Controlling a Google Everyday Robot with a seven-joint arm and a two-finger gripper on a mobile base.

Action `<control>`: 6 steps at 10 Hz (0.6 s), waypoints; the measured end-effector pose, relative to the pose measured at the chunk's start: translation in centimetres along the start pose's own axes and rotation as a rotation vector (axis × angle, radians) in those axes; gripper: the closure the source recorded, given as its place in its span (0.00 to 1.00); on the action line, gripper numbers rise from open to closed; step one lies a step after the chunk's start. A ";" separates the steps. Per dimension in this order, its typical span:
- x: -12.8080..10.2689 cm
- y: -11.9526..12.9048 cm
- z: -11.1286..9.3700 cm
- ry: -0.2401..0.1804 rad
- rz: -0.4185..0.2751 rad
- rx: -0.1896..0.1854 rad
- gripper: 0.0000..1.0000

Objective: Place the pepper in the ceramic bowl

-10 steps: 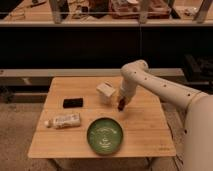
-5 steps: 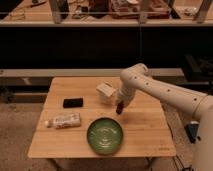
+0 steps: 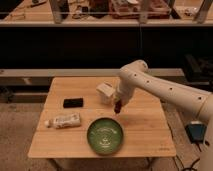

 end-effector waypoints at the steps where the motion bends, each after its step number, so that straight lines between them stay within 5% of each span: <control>1: -0.6 -0.1 -0.2 0.009 -0.019 0.005 0.70; 3: -2.0 -0.8 -0.6 0.006 -0.053 -0.009 0.63; 6: -3.5 -2.2 -0.1 0.005 -0.062 0.005 0.77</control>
